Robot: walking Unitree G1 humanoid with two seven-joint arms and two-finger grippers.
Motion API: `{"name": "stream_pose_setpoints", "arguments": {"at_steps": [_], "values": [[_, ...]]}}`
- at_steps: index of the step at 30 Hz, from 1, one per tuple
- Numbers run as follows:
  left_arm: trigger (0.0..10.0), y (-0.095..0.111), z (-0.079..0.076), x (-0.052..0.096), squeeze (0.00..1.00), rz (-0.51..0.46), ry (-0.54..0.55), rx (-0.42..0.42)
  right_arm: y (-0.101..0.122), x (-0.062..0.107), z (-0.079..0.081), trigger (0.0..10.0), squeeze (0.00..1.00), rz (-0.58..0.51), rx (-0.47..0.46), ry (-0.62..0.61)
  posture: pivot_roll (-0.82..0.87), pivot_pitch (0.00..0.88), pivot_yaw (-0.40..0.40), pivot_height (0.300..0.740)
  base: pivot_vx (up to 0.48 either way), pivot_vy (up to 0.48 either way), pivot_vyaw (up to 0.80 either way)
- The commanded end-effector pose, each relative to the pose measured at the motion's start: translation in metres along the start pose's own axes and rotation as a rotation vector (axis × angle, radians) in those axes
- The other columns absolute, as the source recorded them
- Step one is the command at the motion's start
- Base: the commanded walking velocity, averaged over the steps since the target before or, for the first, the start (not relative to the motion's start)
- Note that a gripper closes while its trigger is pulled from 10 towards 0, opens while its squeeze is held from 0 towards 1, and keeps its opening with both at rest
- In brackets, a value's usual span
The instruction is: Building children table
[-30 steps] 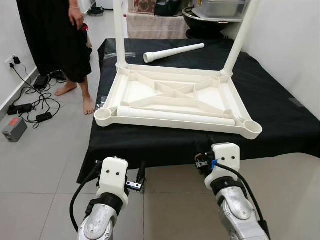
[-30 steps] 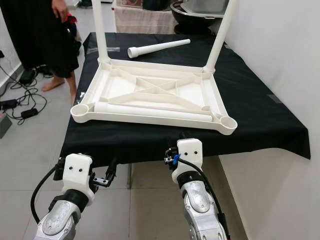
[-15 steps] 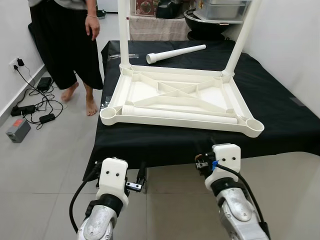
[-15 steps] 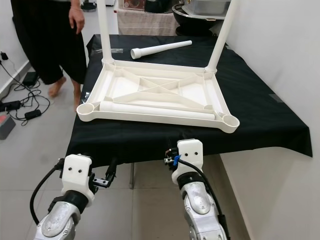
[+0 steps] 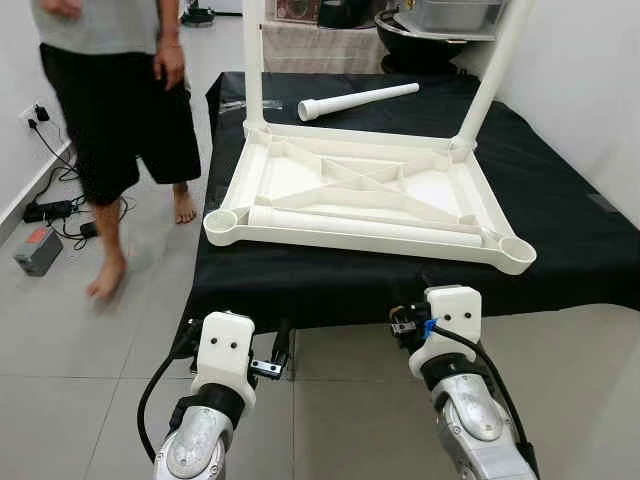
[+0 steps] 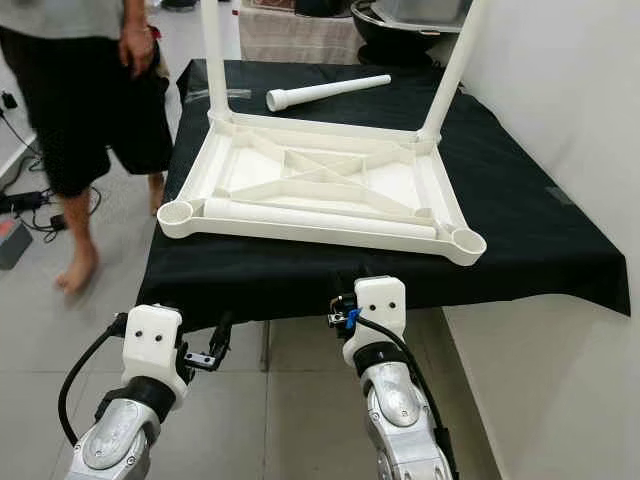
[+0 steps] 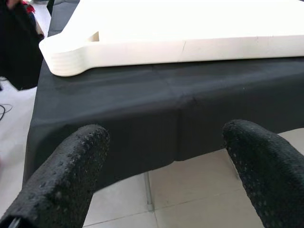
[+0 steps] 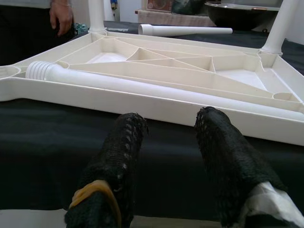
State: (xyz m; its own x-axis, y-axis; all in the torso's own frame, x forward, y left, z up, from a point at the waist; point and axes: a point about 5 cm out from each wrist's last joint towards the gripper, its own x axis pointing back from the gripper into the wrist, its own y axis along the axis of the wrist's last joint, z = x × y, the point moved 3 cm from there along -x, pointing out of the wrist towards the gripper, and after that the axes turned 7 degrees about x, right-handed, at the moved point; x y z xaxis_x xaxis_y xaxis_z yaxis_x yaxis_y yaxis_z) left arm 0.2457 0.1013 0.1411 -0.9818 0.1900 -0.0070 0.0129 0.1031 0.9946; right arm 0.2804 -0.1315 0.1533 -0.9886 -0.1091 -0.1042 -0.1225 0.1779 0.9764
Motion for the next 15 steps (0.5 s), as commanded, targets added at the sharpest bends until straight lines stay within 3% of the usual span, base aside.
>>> {"name": "stream_pose_setpoints", "arguments": {"at_steps": [1, 15], "values": [[10.0, -0.0032, -0.0013, 0.0000, 0.00, 0.018, 0.003, 0.012, -0.0038, -0.0002, -0.0014, 10.0, 0.00, 0.022, 0.000, -0.008, 0.06, 0.154, -0.098, 0.740, 0.000, 0.000, 0.00], [10.0, -0.0037, 0.0000, -0.0010, 0.00, 0.017, 0.005, 0.013, -0.0031, -0.0008, 0.0002, 10.0, 0.00, 0.014, 0.014, 0.003, 0.06, 0.151, -0.099, 0.740, 0.000, 0.000, 0.00]]}}
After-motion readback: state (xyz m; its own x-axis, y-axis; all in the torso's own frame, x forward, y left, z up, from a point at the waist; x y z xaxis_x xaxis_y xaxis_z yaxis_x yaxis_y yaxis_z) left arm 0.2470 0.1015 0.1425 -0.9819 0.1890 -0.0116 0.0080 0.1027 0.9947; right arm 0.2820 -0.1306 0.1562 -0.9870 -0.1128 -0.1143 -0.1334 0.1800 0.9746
